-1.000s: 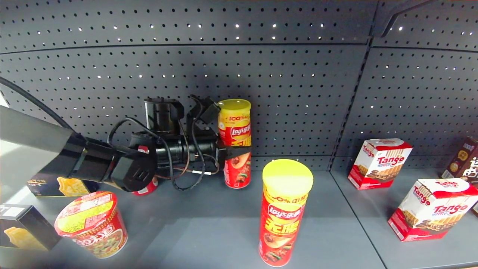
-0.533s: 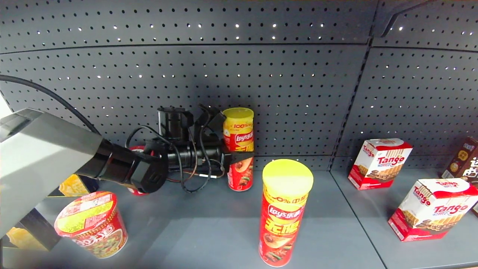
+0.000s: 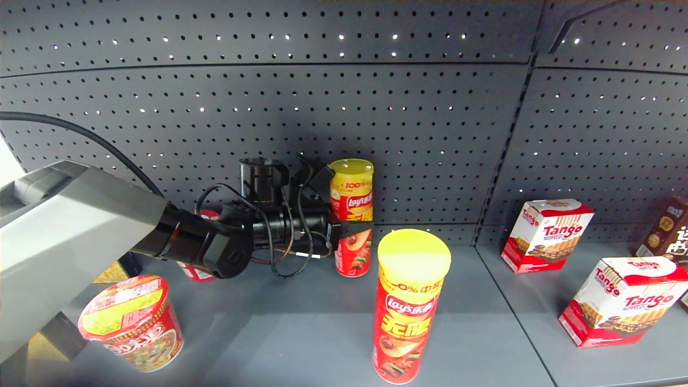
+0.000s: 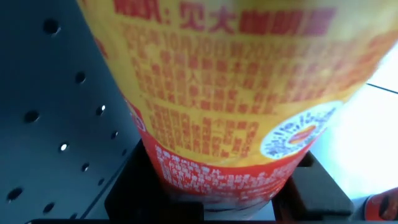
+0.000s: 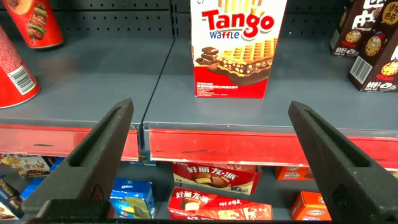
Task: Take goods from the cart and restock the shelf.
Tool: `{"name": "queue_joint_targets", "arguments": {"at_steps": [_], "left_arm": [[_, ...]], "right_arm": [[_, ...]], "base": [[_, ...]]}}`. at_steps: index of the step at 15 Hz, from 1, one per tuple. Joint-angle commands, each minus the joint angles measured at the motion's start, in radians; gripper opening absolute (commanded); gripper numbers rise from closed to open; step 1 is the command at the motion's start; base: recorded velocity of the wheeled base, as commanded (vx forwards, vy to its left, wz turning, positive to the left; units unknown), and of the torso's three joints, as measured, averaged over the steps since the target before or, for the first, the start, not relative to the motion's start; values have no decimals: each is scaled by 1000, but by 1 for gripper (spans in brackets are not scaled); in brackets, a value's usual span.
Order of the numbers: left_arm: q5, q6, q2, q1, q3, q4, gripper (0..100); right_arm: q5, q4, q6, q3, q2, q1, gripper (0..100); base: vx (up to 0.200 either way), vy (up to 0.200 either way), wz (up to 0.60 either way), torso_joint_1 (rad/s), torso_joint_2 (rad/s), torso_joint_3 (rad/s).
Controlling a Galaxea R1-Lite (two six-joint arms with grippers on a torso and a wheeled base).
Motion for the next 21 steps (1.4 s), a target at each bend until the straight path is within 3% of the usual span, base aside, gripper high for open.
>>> {"name": "queue_joint_targets", "arguments": {"at_steps": [1,4,5,10,14,17,21], "left_arm": [[1,2,3,-4,-6,1,0],[6,5,3,-4,-4,3,0],[4,5,1,-4,-1,1,100],[3,8,-17,2,29,-8,100],[4,11,-94,24,157,-60,100],[6,91,-137,70,236,-60,100],[8,108,-159,137,246,-60,100]], "right_arm": [[0,-1,0,0,0,0,100],[0,-1,0,0,0,0,100],[0,-1,0,0,0,0,100],[0,-1,0,0,0,0,100],[0,-1,0,0,0,0,100],[0,-1,0,0,0,0,100],[0,-1,0,0,0,0,100]], "base": [[0,0,0,0,0,0],[0,0,0,0,0,0],[0,0,0,0,0,0],[0,0,0,0,0,0],[0,0,0,0,0,0],[0,0,0,0,0,0],[0,0,0,0,0,0]]}}
